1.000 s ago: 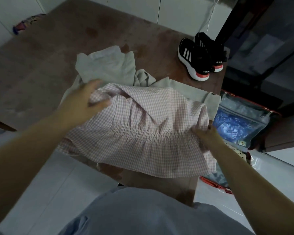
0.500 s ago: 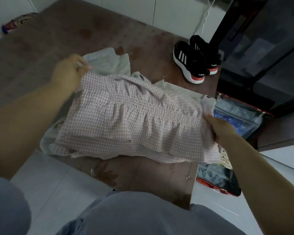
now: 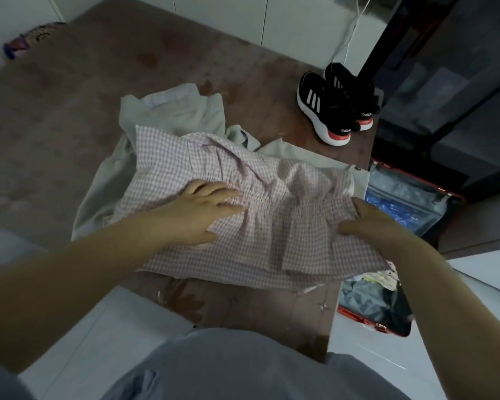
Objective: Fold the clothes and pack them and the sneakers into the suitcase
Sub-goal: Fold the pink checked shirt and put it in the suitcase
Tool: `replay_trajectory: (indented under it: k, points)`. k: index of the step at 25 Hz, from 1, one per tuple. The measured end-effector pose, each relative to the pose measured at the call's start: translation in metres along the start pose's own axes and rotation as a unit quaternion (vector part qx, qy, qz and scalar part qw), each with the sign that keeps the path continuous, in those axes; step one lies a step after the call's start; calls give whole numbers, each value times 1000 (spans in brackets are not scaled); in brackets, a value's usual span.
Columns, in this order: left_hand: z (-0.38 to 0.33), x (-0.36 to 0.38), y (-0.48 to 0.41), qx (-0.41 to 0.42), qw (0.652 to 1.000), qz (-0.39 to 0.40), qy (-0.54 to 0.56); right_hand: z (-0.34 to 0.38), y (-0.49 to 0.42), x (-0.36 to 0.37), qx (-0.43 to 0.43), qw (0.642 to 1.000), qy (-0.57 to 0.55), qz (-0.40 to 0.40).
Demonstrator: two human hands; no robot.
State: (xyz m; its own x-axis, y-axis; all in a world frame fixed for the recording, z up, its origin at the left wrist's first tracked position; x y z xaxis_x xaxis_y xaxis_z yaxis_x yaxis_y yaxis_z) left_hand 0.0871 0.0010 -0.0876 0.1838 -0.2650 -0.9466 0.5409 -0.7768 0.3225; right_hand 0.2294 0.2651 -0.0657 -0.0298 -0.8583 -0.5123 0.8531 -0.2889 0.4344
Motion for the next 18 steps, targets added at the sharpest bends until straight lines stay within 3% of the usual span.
replay_trajectory:
  k: [1, 3, 7, 8, 9, 11, 12, 13, 15, 16, 18]
  points:
    - [2, -12, 6, -10, 990, -1, 144, 24, 3, 1, -34, 999, -14, -12]
    - [15, -45, 21, -54, 901, -62, 426, 81, 12, 21, -130, 992, 6, -3]
    - [64, -80, 43, -170, 652, -58, 737, 193, 24, 126, -356, 919, 161, 59]
    - [74, -83, 48, -184, 631, -52, 751, 210, 29, 160, -377, 903, 198, 66]
    - [82, -83, 53, -202, 655, -56, 726, 218, 29, 193, -393, 884, 248, 46]
    - [100, -77, 58, -268, 766, -117, 572, 221, 28, 239, -413, 849, 329, -22]
    - [108, -70, 58, -300, 795, -153, 505, 218, 31, 254, -412, 843, 345, -22]
    - [112, -64, 57, -318, 793, -173, 490, 213, 34, 268, -424, 839, 340, 1]
    - [122, -45, 48, -319, 747, -167, 558, 191, 35, 283, -444, 836, 308, 95]
    - [128, -34, 43, -315, 724, -160, 592, 178, 35, 283, -451, 835, 299, 102]
    - [135, -19, 35, -306, 710, -135, 620, 154, 29, 270, -442, 834, 328, 47]
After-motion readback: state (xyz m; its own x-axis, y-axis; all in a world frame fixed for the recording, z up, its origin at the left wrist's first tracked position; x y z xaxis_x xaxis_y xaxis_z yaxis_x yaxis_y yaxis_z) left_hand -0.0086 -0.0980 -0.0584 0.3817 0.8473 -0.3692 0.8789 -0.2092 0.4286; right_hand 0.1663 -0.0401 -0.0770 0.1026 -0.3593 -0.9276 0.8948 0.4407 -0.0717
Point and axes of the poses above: each hand's wrist, its own y-axis away from the middle knuckle, its own x-axis out of the palm, z = x × y, the point moved 4 cm from there along -y, towards the middle knuckle, and after that the axes turned 11 degrees about -x, right-handed, at the moved point
